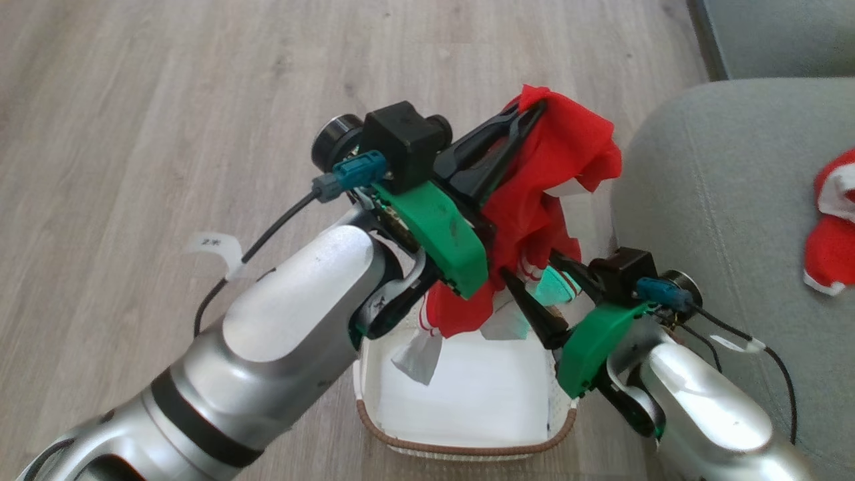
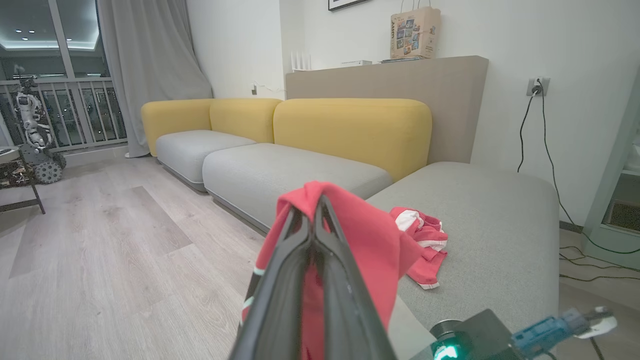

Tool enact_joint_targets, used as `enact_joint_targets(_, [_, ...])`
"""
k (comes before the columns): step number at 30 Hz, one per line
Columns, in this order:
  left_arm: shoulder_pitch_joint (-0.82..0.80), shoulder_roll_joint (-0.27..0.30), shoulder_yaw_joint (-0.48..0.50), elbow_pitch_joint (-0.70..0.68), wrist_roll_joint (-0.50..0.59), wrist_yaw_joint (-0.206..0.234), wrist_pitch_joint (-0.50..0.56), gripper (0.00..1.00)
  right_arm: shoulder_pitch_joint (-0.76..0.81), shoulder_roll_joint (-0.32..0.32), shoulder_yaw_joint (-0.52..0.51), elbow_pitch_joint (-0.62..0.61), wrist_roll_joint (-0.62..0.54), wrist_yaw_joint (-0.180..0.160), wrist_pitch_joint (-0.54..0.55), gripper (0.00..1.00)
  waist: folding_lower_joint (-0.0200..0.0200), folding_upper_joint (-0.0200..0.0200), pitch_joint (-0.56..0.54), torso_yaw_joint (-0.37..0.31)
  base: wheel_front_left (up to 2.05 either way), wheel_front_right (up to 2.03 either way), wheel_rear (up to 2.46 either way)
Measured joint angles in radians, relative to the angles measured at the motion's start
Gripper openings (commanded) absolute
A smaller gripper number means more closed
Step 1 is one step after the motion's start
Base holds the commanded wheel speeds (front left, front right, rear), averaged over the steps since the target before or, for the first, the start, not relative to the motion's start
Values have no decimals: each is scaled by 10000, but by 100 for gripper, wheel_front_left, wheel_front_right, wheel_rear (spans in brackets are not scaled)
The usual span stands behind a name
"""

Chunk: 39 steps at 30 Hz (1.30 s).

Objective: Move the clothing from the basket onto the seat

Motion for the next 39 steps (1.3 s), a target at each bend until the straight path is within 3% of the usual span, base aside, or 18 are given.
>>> enact_joint_targets(14, [1,-134,-249,21,-163,-79,77,0,-1270,640,849,2161,261,0,-1206,98,0,0,-208,564,0,0,0])
enact_joint_targets(15, [1,-134,-251,21,-163,-79,77,0,-1320,646,880,2251,274,0,-1254,56,0,0,-208,564,0,0,0])
enact_joint_targets(17, [1,-132,-257,21,-163,-69,79,0,-1407,648,934,2406,309,0,-1335,0,0,0,-207,551,0,0,0])
enact_joint_targets(24, [3,-111,-263,21,-165,-19,88,0,-1433,637,619,2468,437,0,-1455,0,0,0,-208,381,0,0,0])
enact_joint_targets(33, [122,217,-261,86,-265,98,63,0,-735,520,-1879,744,6,0,-1467,0,1,0,-153,21,0,0,0])
enact_joint_targets(39, [446,391,-284,155,-265,113,59,0,80,364,-2945,-111,-251,-2,-1467,0,1,0,-105,-248,0,0,0])
